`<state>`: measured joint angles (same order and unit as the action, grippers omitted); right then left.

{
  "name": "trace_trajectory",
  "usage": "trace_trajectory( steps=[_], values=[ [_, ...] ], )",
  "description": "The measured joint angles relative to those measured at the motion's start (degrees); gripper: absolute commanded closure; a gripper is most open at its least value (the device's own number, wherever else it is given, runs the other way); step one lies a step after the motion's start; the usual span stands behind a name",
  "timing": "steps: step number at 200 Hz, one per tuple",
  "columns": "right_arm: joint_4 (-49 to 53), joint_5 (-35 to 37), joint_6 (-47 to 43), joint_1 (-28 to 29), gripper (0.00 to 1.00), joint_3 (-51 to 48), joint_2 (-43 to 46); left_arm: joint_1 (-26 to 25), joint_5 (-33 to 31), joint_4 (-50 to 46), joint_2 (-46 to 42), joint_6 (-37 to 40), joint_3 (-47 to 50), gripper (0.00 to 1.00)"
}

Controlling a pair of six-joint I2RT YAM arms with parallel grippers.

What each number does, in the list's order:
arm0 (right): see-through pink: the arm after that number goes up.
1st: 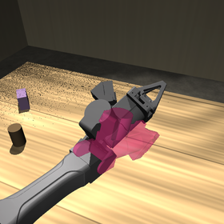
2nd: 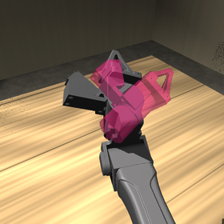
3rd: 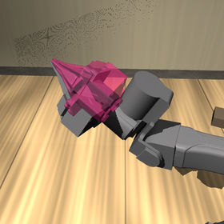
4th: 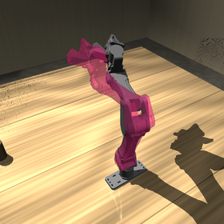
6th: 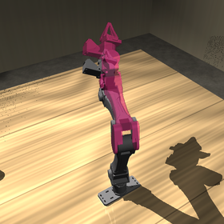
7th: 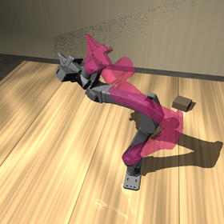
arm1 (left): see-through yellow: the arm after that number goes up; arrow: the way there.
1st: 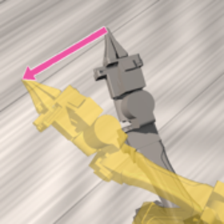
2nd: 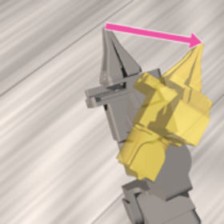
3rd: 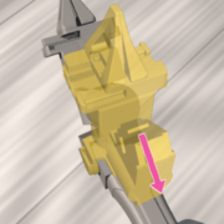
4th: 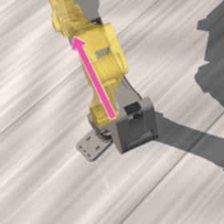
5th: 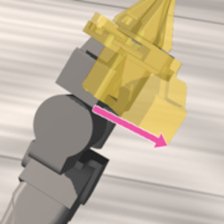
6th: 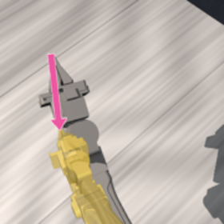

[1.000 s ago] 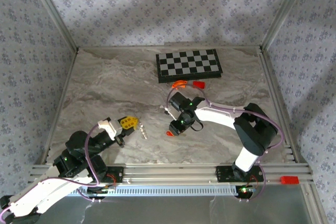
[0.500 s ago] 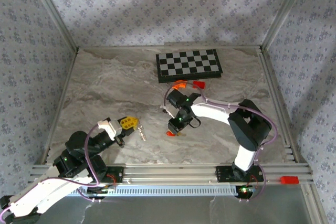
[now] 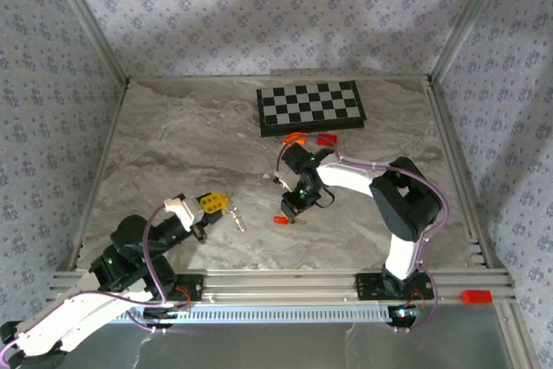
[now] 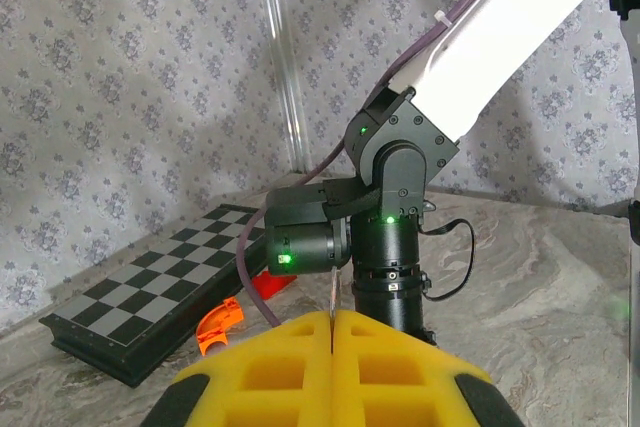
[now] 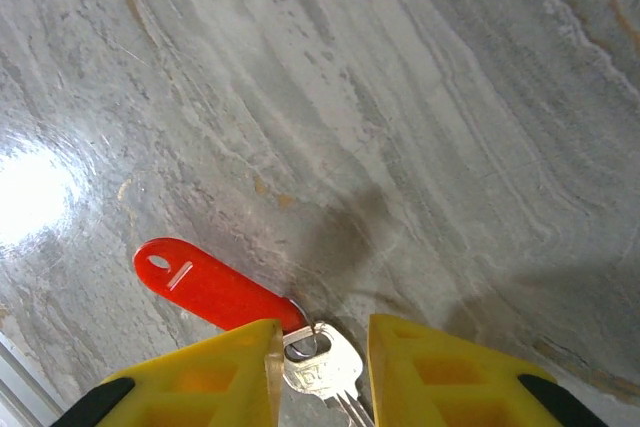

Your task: Put the keys on the keyring

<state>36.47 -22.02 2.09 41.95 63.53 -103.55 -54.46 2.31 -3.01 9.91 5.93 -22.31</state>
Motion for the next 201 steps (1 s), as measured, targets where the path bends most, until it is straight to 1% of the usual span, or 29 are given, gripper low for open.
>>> trace_trajectory(
  steps=[97, 201],
  values=[
    [-0.02, -3.3, -0.42, -0.09, 0.76, 0.0, -1.51, 0.0, 0.0, 0.0, 0.0, 0.0, 0.0, 1.0],
    [0.0, -3.32, -1.31, 0.35, 0.82, 0.0, -1.57, 0.0, 0.0, 0.0, 0.02, 0.0, 0.0, 1.0]
  ],
)
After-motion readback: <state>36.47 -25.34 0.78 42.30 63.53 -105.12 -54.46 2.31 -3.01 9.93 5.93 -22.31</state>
